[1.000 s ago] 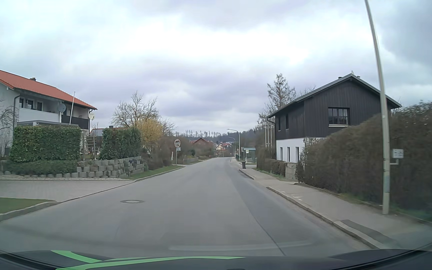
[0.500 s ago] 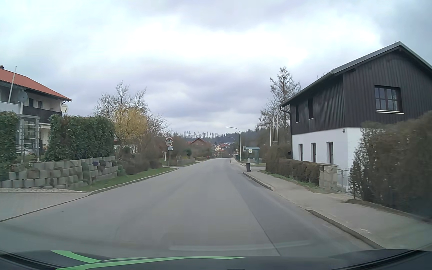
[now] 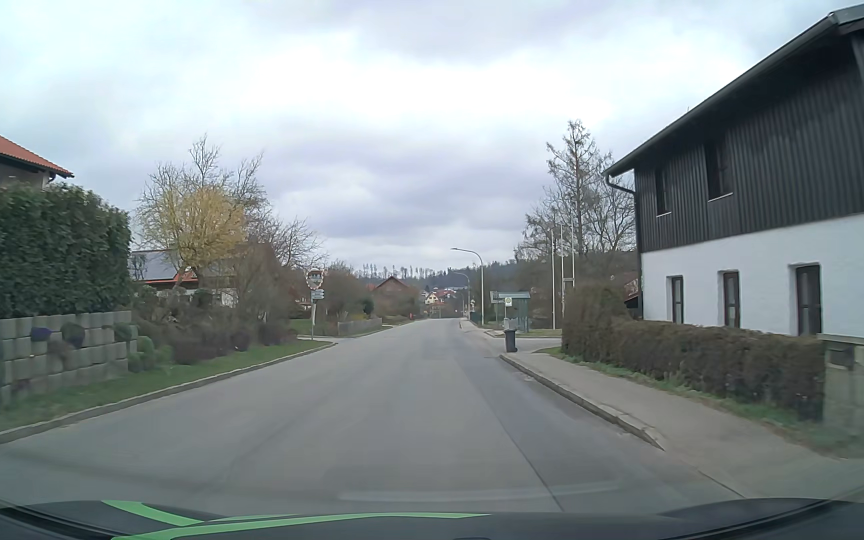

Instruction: Follow the waypoints while adhering to traffic rules and regulations

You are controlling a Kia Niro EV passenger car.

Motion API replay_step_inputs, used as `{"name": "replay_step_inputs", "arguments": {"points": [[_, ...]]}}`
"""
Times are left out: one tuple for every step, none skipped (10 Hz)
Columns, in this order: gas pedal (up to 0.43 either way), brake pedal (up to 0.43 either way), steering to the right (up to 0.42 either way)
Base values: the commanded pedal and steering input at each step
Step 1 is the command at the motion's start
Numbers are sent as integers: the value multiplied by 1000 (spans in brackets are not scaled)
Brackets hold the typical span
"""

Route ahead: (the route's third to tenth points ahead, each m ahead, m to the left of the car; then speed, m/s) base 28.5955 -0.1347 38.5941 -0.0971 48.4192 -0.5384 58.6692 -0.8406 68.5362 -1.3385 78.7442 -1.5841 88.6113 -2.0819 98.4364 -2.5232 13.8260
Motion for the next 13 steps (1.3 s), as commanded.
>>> {"name": "replay_step_inputs", "arguments": {"points": [[59, 0, 4], [59, 0, 4], [59, 0, 4], [59, 0, 4], [59, 0, 4], [59, 0, 4], [59, 0, 4], [59, 0, 4], [59, 0, 4], [59, 0, 3], [59, 0, 3], [59, 0, 3], [59, 0, 3]]}}
